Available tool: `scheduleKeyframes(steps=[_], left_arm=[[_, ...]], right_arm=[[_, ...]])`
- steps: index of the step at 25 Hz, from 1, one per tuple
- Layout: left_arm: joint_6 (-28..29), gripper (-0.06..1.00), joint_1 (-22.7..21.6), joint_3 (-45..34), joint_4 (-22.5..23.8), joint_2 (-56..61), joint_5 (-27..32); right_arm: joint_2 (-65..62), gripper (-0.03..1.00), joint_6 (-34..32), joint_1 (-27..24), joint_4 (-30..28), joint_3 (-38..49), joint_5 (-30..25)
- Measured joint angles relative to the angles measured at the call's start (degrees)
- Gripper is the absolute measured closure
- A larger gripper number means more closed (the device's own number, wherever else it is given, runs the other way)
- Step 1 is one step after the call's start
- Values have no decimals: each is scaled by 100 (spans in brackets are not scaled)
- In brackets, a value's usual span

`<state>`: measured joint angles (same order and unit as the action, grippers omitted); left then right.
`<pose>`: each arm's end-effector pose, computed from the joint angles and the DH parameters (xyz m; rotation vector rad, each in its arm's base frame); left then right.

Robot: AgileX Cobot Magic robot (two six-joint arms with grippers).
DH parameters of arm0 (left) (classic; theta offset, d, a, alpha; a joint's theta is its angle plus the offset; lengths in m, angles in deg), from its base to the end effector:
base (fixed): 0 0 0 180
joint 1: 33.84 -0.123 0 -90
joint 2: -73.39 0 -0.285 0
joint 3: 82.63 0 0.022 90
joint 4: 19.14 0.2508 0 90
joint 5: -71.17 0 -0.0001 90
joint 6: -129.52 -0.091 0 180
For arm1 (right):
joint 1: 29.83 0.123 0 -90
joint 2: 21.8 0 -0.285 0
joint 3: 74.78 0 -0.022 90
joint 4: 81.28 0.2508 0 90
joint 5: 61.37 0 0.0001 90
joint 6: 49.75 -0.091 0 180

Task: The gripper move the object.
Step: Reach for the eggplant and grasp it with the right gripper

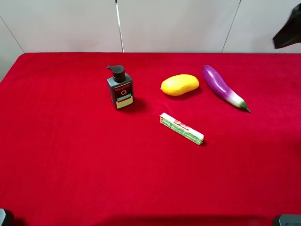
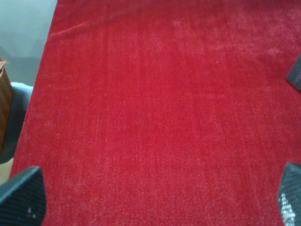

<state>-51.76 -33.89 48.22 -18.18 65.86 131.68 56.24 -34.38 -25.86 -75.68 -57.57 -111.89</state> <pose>-0.0042 0.0013 0.2748 0.0213 2.0453 0.0346 0.2428 0.0237 0.3258 -0.3776 2.5100 0.0419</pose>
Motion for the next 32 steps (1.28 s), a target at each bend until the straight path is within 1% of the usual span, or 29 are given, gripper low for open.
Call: scheduleKeyframes(steps=[5,6,8,12,18,25,32], left_arm=[[0,-4,0,0,0,0,0],[0,-4,0,0,0,0,0],[0,-4,0,0,0,0,0],[0,-4,0,0,0,0,0],[0,-4,0,0,0,0,0],[0,-4,0,0,0,0,0],[0,-4,0,0,0,0,0]], right_arm=[[948,27,563,0,181,-240,33],[948,27,563,0,181,-240,33],[1296,27,792,0,263,-307,95],[1941,27,1092,0,407,-349,456],[2753,27,1287,0,526,-356,1068],[3176,27,1539,4,675,-356,1231],[3511,27,1578,289,649,-467,1524]])
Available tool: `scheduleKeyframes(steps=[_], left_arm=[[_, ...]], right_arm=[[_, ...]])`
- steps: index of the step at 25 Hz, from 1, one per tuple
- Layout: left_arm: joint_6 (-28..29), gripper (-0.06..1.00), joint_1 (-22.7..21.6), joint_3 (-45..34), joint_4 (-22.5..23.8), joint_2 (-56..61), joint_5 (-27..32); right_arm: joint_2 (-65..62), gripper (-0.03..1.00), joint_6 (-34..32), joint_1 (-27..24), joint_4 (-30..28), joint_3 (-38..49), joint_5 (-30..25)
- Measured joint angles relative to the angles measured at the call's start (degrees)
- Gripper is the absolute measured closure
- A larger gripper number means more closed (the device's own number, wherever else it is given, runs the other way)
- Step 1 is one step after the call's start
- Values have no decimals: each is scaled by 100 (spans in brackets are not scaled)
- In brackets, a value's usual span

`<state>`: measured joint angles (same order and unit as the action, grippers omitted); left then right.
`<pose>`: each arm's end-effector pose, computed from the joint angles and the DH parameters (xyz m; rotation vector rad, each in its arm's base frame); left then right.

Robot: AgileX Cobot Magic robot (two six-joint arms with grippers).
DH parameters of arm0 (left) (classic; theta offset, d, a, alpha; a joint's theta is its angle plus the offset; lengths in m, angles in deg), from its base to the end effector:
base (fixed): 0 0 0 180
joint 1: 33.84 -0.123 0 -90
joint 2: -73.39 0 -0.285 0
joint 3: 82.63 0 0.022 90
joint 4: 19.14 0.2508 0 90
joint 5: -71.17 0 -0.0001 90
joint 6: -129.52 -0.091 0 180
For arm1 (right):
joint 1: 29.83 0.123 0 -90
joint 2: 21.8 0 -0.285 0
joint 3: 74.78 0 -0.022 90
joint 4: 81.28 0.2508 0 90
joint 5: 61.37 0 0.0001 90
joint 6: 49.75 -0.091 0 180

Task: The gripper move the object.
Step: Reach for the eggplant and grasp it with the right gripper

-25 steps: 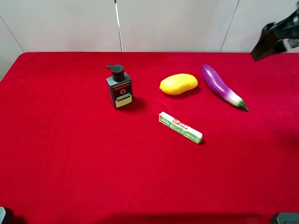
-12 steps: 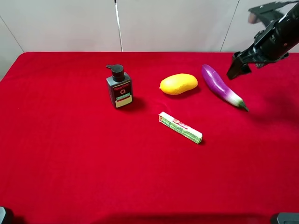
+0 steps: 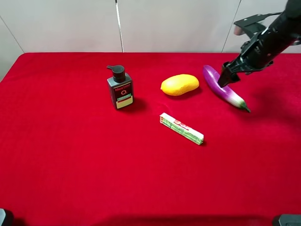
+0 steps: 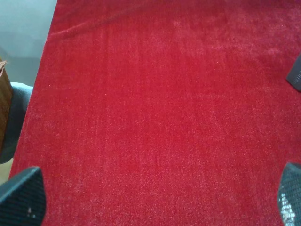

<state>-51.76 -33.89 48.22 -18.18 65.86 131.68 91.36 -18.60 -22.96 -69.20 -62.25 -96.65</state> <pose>-0.0042 0.0013 0.2748 0.0213 2.0453 0.0346 0.3550 0.0539 0.1715 -0.7047 2.6944 0.1073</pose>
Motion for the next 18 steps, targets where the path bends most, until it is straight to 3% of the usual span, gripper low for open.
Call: scheduleKeyframes(steps=[18], left_arm=[[0,-4,0,0,0,0,0]], right_arm=[[1189,27,5,243,-152,-921,142]])
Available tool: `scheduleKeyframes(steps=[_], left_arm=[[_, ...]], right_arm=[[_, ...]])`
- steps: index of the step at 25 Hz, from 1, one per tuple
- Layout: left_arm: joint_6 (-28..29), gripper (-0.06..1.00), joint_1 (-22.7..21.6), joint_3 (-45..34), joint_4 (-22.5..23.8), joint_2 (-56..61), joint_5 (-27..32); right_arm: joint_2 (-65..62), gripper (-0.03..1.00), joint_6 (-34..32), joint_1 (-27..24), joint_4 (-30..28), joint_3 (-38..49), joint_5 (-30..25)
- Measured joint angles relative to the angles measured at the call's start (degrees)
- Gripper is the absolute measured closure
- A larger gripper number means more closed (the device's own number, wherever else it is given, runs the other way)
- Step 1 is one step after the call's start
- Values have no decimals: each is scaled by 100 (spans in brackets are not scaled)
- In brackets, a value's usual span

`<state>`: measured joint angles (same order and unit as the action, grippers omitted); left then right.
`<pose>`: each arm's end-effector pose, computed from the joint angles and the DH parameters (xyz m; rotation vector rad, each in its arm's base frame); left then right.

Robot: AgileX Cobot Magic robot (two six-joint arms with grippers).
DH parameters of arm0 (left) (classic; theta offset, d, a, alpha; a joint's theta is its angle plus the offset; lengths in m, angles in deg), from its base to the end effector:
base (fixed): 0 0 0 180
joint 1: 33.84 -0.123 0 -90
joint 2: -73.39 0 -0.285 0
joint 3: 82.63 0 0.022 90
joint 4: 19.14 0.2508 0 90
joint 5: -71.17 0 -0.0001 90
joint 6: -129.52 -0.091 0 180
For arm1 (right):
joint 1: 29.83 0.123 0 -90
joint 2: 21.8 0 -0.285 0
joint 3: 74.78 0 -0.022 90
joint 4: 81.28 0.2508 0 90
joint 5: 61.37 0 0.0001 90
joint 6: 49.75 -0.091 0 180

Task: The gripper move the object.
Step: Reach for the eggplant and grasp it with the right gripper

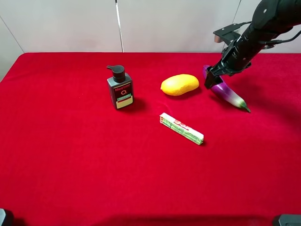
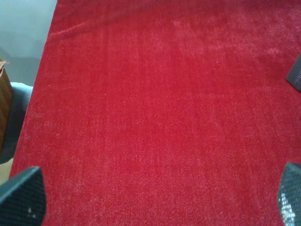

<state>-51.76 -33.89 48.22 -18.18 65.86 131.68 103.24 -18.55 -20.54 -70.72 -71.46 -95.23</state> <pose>-0.0042 0.0013 0.2748 0.0213 2.0453 0.0346 0.3954 0.0741 0.1319 -0.7902 2.6995 0.0915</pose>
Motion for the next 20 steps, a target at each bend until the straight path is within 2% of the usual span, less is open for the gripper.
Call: scheduleKeyframes(steps=[17,20], left_arm=[[0,-4,0,0,0,0,0],[0,-4,0,0,0,0,0]], right_arm=[[377,27,-47,0,-38,0,227],[377,35,-47,0,-38,0,246]])
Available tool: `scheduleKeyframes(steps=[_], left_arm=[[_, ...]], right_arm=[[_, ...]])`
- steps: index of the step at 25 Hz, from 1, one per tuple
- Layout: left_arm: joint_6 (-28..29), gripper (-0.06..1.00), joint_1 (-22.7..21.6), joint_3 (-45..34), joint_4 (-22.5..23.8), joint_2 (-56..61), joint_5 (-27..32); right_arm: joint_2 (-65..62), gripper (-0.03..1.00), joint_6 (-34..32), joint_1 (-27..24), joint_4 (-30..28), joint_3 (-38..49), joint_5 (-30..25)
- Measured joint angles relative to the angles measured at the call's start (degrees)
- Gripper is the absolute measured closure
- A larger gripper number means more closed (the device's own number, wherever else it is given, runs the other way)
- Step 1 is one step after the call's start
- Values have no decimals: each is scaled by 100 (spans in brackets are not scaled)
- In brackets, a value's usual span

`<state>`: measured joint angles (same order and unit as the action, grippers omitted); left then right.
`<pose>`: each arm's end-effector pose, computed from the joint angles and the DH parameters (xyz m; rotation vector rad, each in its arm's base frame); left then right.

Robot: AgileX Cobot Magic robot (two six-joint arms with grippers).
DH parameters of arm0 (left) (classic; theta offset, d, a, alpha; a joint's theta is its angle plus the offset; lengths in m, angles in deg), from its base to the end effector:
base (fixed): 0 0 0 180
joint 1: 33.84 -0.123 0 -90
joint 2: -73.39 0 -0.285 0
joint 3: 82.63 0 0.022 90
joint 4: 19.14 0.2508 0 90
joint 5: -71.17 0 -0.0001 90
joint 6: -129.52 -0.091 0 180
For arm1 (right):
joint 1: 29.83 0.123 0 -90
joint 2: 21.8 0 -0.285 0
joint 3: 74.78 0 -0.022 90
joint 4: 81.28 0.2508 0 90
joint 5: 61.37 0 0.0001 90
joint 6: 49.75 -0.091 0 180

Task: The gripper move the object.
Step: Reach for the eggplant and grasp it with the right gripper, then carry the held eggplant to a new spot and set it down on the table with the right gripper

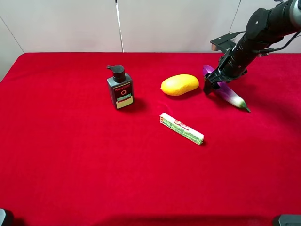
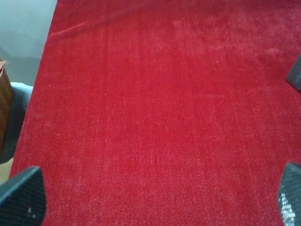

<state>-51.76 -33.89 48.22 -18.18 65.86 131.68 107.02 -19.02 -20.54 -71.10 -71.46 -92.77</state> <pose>-0.0042 0.0013 0.2748 0.0213 2.0453 0.0346 0.3989 0.0738 0.1063 -0.7844 2.7274 0.0835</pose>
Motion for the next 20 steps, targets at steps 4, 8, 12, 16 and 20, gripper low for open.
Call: scheduleKeyframes(steps=[4,8,12,16,20], left_arm=[[0,-4,0,0,0,0,0],[-6,-4,0,0,0,0,0],[-6,-4,0,0,0,0,0],[-6,-4,0,0,0,0,0],[-6,-4,0,0,0,0,0]], right_arm=[[0,52,0,0,0,0,6],[0,58,0,0,0,0,10],[0,58,0,0,-2,0,25],[0,58,0,0,-7,0,25],[-13,58,0,0,-53,0,-15]])
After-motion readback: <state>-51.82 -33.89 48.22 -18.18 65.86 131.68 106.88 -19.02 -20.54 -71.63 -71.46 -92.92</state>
